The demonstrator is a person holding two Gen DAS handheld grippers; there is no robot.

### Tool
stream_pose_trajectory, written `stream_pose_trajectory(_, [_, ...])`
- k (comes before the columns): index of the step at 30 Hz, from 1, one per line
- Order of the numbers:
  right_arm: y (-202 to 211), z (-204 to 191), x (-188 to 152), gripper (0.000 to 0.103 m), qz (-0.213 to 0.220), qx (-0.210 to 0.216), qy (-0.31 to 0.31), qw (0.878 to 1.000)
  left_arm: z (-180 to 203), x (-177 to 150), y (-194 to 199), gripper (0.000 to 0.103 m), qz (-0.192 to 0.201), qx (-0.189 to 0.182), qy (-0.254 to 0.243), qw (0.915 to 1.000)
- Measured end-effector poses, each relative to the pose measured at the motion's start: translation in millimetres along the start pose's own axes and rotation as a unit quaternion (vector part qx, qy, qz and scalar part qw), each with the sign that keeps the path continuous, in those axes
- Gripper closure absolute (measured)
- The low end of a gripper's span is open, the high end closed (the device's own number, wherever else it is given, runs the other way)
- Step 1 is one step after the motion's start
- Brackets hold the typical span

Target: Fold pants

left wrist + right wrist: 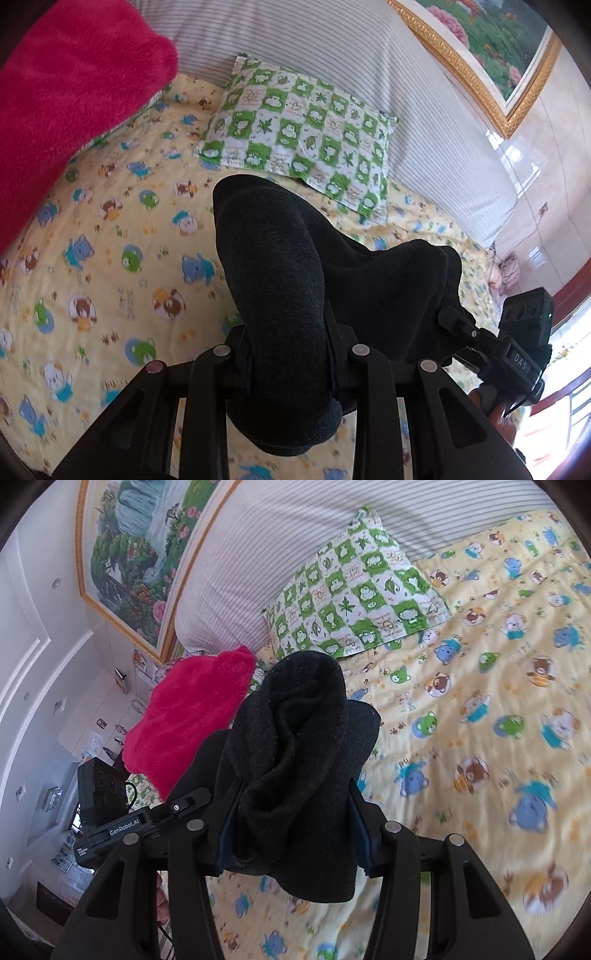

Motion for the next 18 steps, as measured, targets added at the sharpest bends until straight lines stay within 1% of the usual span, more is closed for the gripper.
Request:
stream_pose_trajectory(3, [-11.5, 5.7, 3.9, 0.050, -0.010, -0.007, 0.000, 1.000, -7.5, -2.6, -9.3, 0.075, -0.008, 0.008, 0.004, 0.9999])
stream_pose_trajectory(5, [-18.4, 11.3, 1.5, 0.049, -0.022, -0.020, 0.000, 1.000, -13.5, -8.2, -13.8, 0.075, -0.011, 0.015, 0.006, 0.9998])
stream_pose_trajectory(7, [-22.3, 15.6, -1.8, 0.046, -0.027, -0.033, 0.002, 0.999, -18.0, -13.6, -14.9, 0.073, -0.010, 0.020, 0.003, 0.9997])
stream_pose_trajectory(10, [-22.9, 23.8, -3.0, 0.041, -0.027, -0.048, -0.002, 0.998, -21.4, -18.8, -15.7, 0.063, -0.013, 0.021, 0.004, 0.9997])
stream_pose_trajectory(12, [-22.8, 28.6, -4.0, 0.041, -0.028, -0.058, -0.002, 0.998, -23.6, -22.3, -15.6, 0.053, -0.013, 0.039, -0.004, 0.9991])
stream_pose_trajectory(14, [-22.4, 32.6, -4.4, 0.040, -0.028, -0.069, -0.001, 0.997, -27.7, -25.0, -16.2, 0.051, -0.014, 0.050, -0.008, 0.9986])
stream_pose_trajectory(15, [-21.3, 34.5, -4.8, 0.040, -0.026, -0.077, 0.003, 0.997, -30.3, -26.0, -16.6, 0.046, -0.016, 0.051, -0.006, 0.9985])
stream_pose_trajectory(16, [-20.1, 36.1, -5.0, 0.040, -0.025, -0.083, 0.007, 0.996, -33.8, -26.9, -16.9, 0.043, -0.017, 0.052, -0.003, 0.9985])
stream_pose_trajectory(18, [-17.1, 39.2, -4.7, 0.038, -0.023, -0.096, 0.015, 0.995, -40.2, -28.6, -16.7, 0.041, -0.015, 0.054, 0.004, 0.9984])
Point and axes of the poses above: each gripper's, at about its wrist camera, not at the fingertips, and y roughly against the way its jaws point, z to its right, x to its top, the point moved 4 cm from there along -y, roughly the way its jaws point, and after that the axes turned 6 degrees about -x, right-handed, at the moved point
